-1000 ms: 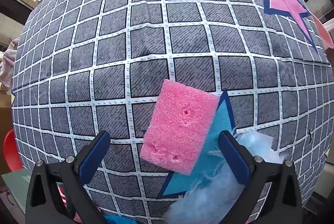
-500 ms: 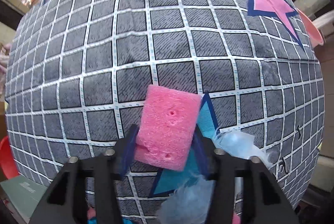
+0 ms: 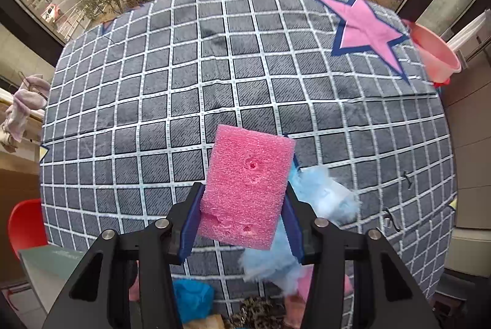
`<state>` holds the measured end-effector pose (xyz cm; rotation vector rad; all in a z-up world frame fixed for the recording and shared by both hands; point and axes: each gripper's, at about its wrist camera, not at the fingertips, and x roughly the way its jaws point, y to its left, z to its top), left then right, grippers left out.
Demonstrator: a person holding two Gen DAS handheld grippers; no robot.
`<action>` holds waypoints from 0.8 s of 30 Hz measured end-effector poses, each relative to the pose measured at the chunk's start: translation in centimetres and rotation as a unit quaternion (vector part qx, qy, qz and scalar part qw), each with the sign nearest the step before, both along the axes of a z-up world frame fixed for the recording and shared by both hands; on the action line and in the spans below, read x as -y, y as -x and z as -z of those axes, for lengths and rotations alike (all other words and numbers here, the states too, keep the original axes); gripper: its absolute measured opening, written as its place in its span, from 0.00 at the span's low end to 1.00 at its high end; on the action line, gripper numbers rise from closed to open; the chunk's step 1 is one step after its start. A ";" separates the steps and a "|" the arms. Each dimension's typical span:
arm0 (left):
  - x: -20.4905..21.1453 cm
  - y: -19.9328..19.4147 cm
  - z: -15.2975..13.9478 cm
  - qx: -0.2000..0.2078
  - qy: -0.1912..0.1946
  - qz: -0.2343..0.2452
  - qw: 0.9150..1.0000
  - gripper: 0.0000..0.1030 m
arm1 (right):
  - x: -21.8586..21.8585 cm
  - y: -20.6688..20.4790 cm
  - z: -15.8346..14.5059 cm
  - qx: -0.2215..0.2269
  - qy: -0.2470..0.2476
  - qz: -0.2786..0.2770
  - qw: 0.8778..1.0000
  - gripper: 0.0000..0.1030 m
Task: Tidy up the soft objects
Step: 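Grasp the pink foam sponge with the left tool while the right tool grasps the polka-dot scrunchie, then carry the pink sponge and polka-dot scrunchie over the open white box with both tools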
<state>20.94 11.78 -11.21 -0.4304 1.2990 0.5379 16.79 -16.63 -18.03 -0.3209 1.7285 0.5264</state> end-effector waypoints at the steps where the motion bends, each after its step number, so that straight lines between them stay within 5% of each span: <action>1: 0.4 0.4 -0.6 0.005 0.001 -0.002 1.000 0.51 | 0.2 0.1 -0.5 0.001 -0.002 0.000 1.000 0.38; 16: 6.5 9.3 -5.8 0.029 0.009 -0.006 1.000 0.51 | 4.0 -2.4 -6.1 -0.005 -0.026 -0.010 1.000 0.38; 24: 11.1 14.4 -6.7 0.009 0.017 0.007 1.000 0.51 | 2.1 -0.9 -6.1 -0.012 -0.039 -0.037 0.998 0.38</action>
